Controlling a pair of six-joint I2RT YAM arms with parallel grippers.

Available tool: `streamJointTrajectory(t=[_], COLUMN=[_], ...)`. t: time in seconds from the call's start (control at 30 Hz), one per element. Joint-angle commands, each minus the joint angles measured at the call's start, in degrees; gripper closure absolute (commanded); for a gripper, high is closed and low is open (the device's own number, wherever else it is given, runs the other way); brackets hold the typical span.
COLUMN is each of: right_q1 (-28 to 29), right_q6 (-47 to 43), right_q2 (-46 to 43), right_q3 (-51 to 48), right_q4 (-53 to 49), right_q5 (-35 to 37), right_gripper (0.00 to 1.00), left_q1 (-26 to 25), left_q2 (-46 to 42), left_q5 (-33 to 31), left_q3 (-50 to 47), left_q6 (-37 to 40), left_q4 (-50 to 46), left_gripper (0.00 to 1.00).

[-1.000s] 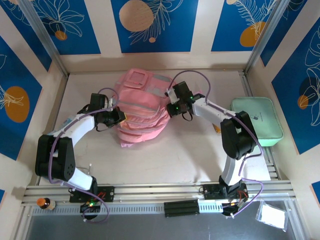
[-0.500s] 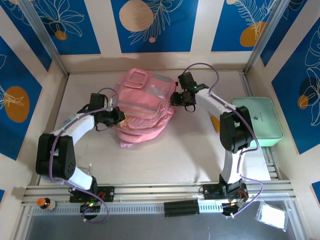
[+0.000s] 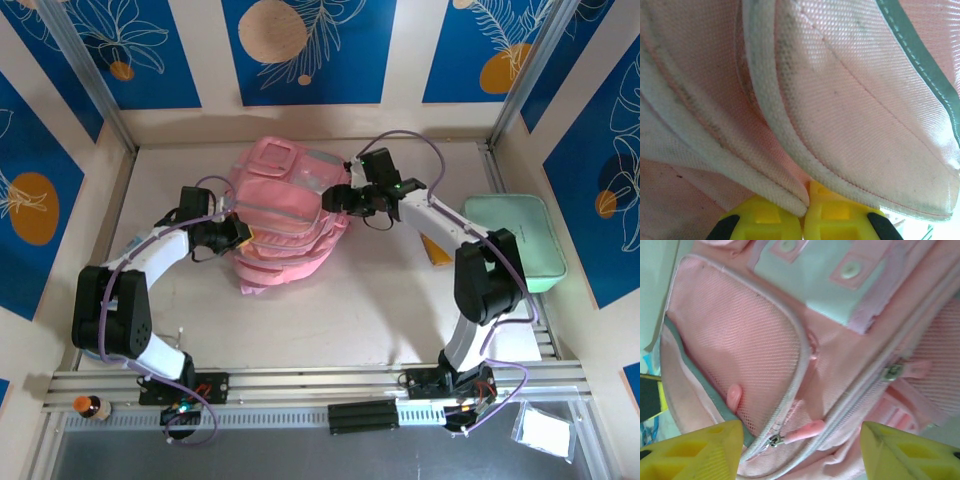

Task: Pack the student bag
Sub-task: Unzip the student bag at the top-center of the table.

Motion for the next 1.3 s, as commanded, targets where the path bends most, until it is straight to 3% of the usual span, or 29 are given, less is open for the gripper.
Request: streamJointTrajectory(t=[0.0,0.47,0.67,0.93,1.27], right_q1=[0.86,4.28,5.72,8.42,9.13], right_q6=[0.04,-5.31,-8.36,-16.11,-18.74], right_q2=[2.94,6.52,2.94,2.21,1.09], right_q3=[3.01,4.67,-0.07,-0.48,-1.52], right_q4=[0.96,-2.30,-3.16,-5.48,-4.93], right_q5=[-4.43,-4.87,-4.39,6.70,10.79], right_gripper=[0.36,0.31,0.36,0.44,0.54], left_q1=[0.21,0.17,0.17,0.17,0.17], left_q2=[0.32,-0.03,-0.12,-0.12,-0.45], left_q5=[1.25,1.59,1.65,1.51,1.26], left_q3=[-0.45,-1.05,-1.16,-0.63,-0.46], left_q6=[0.17,-1.72,-2.65,-2.47,-2.38], left_q4=[-0.01,1.47,2.18,1.86,1.42], left_gripper=[1.00,1.00,1.00,1.00,1.00])
